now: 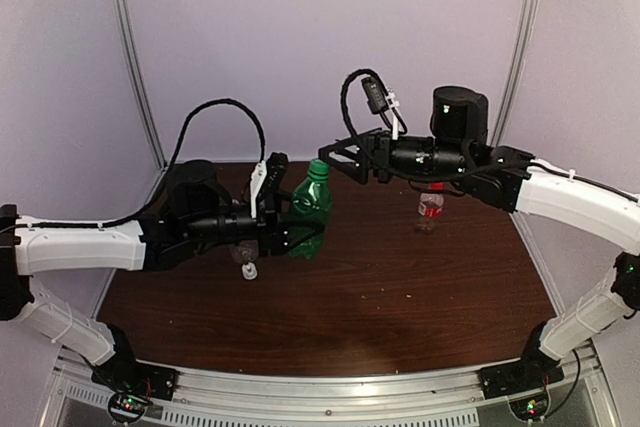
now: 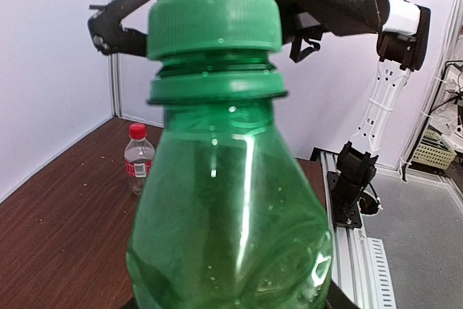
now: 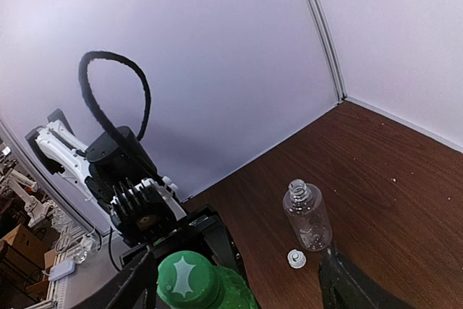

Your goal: Unscrew the bottle caps

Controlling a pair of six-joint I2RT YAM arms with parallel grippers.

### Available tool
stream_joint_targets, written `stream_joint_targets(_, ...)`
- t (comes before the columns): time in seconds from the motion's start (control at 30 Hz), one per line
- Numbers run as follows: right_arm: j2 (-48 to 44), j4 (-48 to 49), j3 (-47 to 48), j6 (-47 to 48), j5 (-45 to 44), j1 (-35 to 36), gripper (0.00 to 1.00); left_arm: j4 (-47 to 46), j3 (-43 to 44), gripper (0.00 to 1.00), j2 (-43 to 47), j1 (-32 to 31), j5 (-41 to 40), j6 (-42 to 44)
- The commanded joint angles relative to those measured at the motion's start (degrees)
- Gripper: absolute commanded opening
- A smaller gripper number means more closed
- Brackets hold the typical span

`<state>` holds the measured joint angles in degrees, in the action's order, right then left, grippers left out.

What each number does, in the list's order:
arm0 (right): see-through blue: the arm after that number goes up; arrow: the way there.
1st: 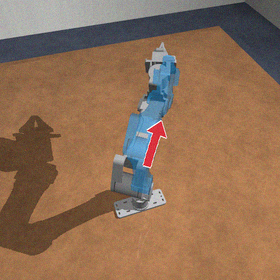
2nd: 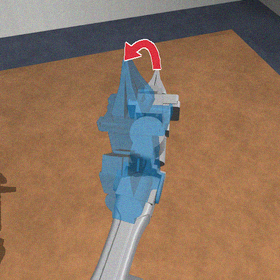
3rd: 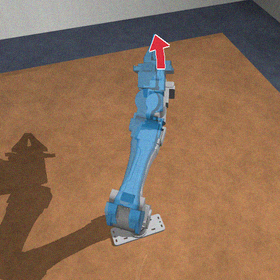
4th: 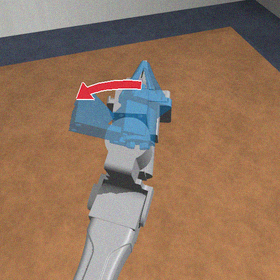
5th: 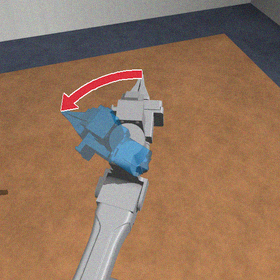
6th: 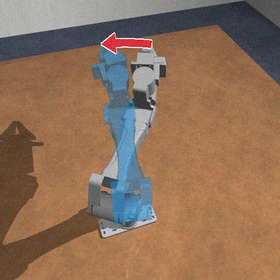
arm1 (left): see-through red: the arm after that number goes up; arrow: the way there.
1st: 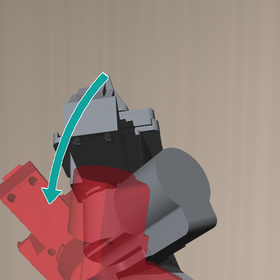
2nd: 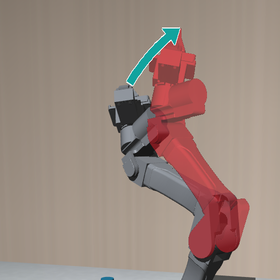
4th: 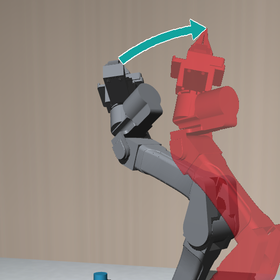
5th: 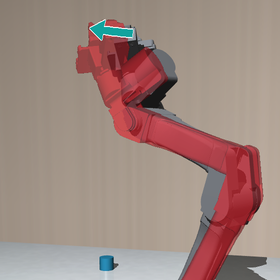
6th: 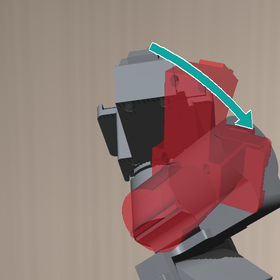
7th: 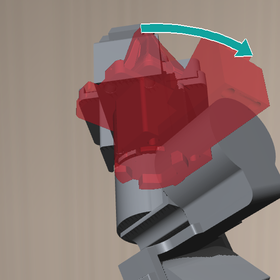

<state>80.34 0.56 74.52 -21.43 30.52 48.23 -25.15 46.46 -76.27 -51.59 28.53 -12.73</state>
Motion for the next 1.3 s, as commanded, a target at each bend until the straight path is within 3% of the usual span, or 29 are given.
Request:
stream_joint_targets(0.0,1.6,-1.5,2.5,-0.4,-4.6,1.8,0.76,-0.7,1.9,0.33,-0.5,-0.3,-3.1,0.4)
stream_joint_targets(0.27,2.7,-1.6,3.0,0.3,-4.3,2.8,0.58,-0.2,1.8,0.33,-0.6,-0.2,-3.9,0.6)
stream_joint_targets(0.5,3.1,-1.6,3.5,0.7,-3.3,3.4,0.53,0.2,1.8,0.33,-0.6,-0.3,-4.5,0.9)
stream_joint_targets(0.7,3.4,-1.8,3.7,1.0,-2.4,3.6,0.41,0.4,1.8,0.33,-0.5,-0.2,-4.9,1.0)
stream_joint_targets(1.13,4.6,-3.2,4.4,1.5,-1.8,3.8,0.42,0.6,1.6,0.33,0.0,-0.3,-5.6,1.0)
stream_joint_targets(1.27,4.8,-3.1,4.4,1.7,-1.4,3.8,0.34,0.7,1.5,0.33,0.1,-0.3,-5.6,1.1)
